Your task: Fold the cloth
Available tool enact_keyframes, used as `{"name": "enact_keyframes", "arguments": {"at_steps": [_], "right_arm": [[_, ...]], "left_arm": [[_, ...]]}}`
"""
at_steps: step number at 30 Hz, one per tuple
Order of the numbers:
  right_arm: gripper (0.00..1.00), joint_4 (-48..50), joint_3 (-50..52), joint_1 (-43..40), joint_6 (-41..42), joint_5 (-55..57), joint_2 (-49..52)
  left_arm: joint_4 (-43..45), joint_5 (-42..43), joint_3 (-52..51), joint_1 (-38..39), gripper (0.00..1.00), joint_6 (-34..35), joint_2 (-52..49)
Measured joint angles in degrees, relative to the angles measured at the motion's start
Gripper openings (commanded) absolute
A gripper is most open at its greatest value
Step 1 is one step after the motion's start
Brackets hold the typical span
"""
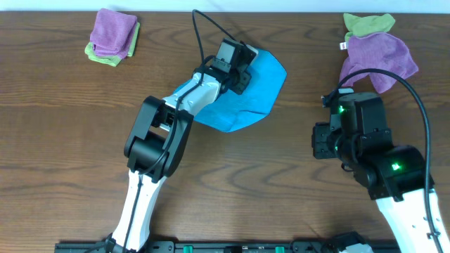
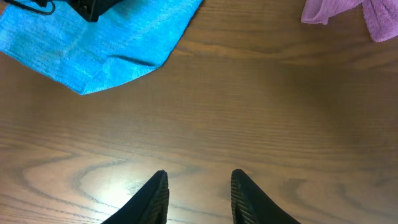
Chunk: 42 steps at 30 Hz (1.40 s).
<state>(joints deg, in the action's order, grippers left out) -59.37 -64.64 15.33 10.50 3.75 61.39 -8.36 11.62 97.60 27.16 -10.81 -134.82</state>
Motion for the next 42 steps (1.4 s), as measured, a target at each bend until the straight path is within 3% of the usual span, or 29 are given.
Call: {"name": "enact_keyframes", "arguments": {"at_steps": [8,19,32,33,34,35,36,42], "right_arm": [[0.32,0.0,0.0,0.0,0.0,0.1,0.0],[0.28,0.0,0.0,0.0,0.0,0.2,2.4],[0.31,2.2,0.0,0.0,0.0,0.2,3.1],[0.34,2.2,0.0,0.0,0.0,0.2,3.1],[0.37,2.2,0.0,0.0,0.1,0.2,3.1],[0.4,2.3,0.0,0.0,0.0,0.2,3.1],[0.43,2.6,0.0,0.0,-0.1,0.2,3.1],[0.49,5.4,0.0,0.0,-0.2,0.2,3.9]], "left_arm": [[0.0,-1.4,0.9,-3.0,0.06,0.7,0.0],[1.5,-2.9,3.7,-11.8,0.06,8.0,0.0],[-6.8,-9.0,3.8,-17.3,0.06,12.6,0.0],[-7.3,-9.6,3.8,-17.3,0.14,12.7,0.0],[-7.6,-10.4,3.8,-17.2,0.32,12.5,0.0],[-7.8,-11.5,3.8,-17.1,0.61,12.9,0.0],[-7.8,-12.4,3.8,-17.1,0.98,12.8,0.1],[-9.6,-14.6,3.8,-17.1,0.95,13.4,2.6]]}}
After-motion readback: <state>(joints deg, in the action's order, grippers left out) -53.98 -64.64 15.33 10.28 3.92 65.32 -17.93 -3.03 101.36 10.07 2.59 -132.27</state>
